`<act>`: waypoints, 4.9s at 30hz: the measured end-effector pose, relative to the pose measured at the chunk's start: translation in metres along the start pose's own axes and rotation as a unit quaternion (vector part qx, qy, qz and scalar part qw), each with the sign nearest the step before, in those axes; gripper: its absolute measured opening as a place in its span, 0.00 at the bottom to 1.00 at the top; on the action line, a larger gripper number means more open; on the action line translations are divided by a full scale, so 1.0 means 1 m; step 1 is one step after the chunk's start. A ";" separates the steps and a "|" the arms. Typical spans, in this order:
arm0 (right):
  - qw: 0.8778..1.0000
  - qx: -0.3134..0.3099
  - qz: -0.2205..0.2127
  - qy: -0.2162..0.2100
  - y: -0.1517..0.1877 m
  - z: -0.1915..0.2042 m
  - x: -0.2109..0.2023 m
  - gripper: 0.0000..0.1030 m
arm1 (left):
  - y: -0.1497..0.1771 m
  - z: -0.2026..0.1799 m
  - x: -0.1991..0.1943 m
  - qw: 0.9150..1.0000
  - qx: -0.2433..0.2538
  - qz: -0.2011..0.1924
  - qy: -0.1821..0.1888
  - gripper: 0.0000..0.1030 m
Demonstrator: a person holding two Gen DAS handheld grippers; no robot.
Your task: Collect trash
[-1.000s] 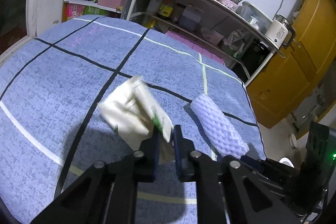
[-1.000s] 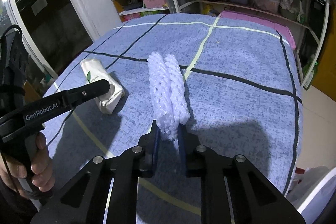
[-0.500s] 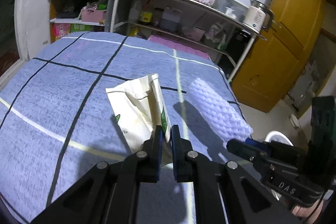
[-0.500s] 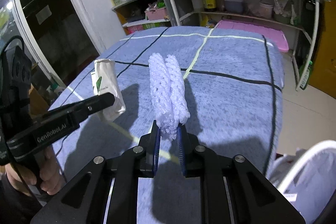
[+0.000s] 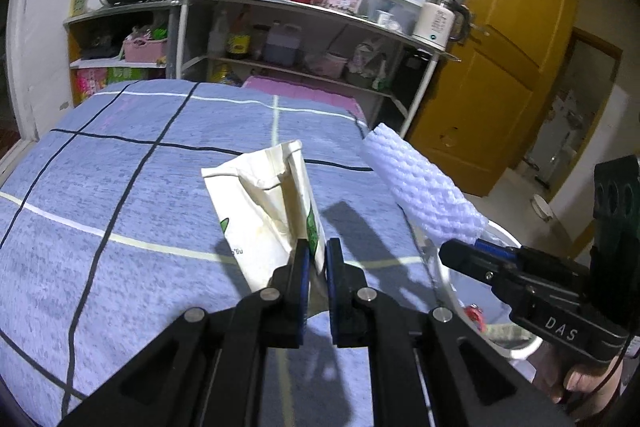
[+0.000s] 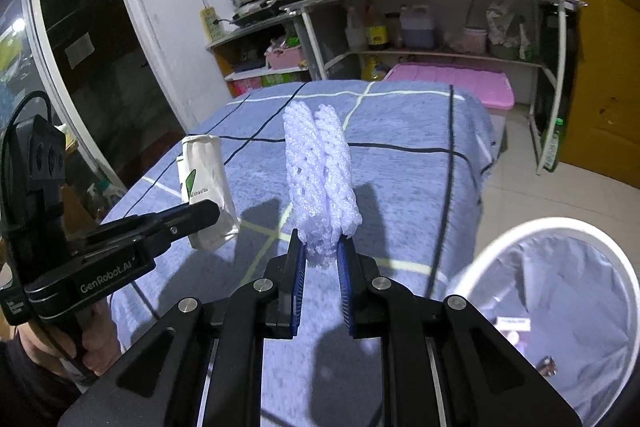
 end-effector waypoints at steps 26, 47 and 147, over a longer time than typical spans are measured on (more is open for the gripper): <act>0.997 0.048 -0.031 0.054 0.041 -0.047 -0.082 0.16 | 0.022 -0.095 -0.019 0.995 0.068 0.010 0.068 0.08; 0.990 0.097 -0.035 0.100 0.071 -0.097 -0.114 0.16 | 0.039 -0.154 0.005 0.987 0.103 0.044 0.113 0.08; 0.987 0.061 -0.049 0.142 0.098 -0.062 -0.146 0.42 | 0.077 -0.143 -0.042 0.990 0.106 0.015 0.087 0.21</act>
Point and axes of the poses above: each gripper's, at about its wrist camera, not at the fingertips, and x roughly the way its jaws point, z to its left, y to its underside, the point moved 9 cm from there along x, roughly the way its jaws point, and after that the axes turned 2 degrees about -x, right-handed, at the moved point
